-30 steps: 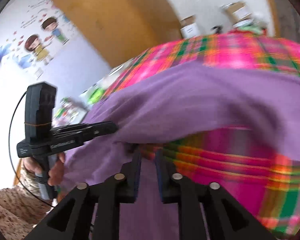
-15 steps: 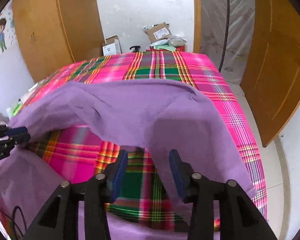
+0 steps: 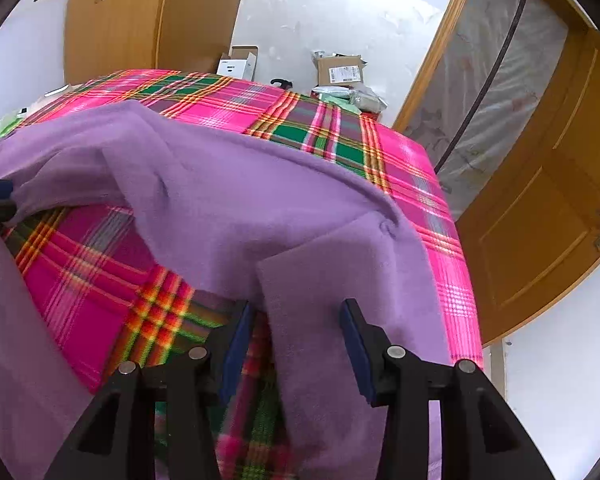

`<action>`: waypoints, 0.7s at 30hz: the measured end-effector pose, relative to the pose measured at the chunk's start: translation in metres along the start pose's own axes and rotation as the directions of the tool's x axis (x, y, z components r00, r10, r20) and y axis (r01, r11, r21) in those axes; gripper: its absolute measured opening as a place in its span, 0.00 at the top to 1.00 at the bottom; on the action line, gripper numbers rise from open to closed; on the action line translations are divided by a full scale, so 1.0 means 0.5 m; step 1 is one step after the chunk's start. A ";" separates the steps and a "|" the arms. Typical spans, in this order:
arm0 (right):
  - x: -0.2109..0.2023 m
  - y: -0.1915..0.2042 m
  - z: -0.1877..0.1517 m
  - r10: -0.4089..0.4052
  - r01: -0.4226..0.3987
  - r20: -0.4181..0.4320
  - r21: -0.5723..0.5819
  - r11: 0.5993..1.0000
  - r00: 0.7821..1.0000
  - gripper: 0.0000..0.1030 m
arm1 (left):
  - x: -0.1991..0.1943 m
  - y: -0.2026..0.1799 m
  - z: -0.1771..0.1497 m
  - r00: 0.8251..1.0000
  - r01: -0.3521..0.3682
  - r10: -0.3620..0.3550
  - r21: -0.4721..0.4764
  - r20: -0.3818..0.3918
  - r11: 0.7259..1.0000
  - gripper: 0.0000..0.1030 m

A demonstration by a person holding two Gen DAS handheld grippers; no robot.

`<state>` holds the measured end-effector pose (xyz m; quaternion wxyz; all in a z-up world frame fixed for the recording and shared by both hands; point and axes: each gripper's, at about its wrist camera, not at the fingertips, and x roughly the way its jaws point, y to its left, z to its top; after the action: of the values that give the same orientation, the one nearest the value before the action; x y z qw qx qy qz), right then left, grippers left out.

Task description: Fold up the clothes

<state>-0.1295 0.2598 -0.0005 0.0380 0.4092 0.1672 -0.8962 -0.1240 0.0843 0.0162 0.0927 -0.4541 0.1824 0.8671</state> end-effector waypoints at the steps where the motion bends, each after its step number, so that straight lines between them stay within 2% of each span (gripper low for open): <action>1: 0.002 -0.004 0.001 -0.006 0.006 0.000 0.000 1.000 1.000 0.65 | 0.002 0.000 0.000 1.000 -0.004 0.004 0.000 -0.003 1.000 0.73; 4: 0.010 -0.016 0.004 -0.014 0.014 0.002 0.001 1.000 1.000 0.76 | 0.003 -0.003 -0.001 1.000 -0.009 0.009 0.003 0.004 1.000 0.73; 5: 0.015 -0.019 0.007 -0.018 0.018 0.003 -0.001 1.000 1.000 0.83 | 0.003 -0.004 -0.001 1.000 -0.010 0.010 0.004 0.007 1.000 0.73; 8: 0.014 -0.036 0.017 -0.041 0.040 0.031 0.011 0.999 0.999 0.88 | 0.005 0.010 0.002 0.999 0.041 -0.041 -0.028 0.003 0.999 0.80; 9: 0.013 -0.040 0.021 -0.049 0.048 0.042 0.017 0.999 0.998 0.89 | 0.006 0.015 0.002 0.998 0.059 -0.059 -0.039 0.001 0.997 0.87; 12: 0.009 -0.060 0.037 -0.072 0.070 0.070 0.029 0.997 0.995 0.89 | 0.003 0.028 0.002 0.995 0.098 -0.098 -0.055 0.005 0.994 0.93; 15: 0.000 -0.065 0.052 -0.112 0.113 0.093 -0.005 0.994 0.989 0.90 | -0.007 0.038 0.000 0.990 0.139 -0.138 -0.056 0.018 0.989 0.94; 17: -0.006 -0.065 0.059 -0.156 0.160 0.109 -0.033 0.987 0.982 0.94 | -0.014 0.046 -0.002 0.986 0.167 -0.166 -0.057 0.023 0.984 0.94; 19: -0.006 -0.072 0.062 -0.190 0.197 0.109 -0.057 0.979 0.976 0.94 | -0.023 0.058 -0.004 0.977 0.210 -0.209 -0.054 0.032 0.976 0.95; 21: 0.003 -0.083 0.057 -0.192 0.197 0.085 -0.053 0.979 0.978 0.94 | -0.028 0.066 -0.010 0.970 0.242 -0.241 -0.050 0.027 0.969 0.98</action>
<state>-0.1594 0.2898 0.0271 -0.0306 0.3538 0.2322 -0.9055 -0.1232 0.0523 0.0328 0.1873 -0.4663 0.1021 0.8585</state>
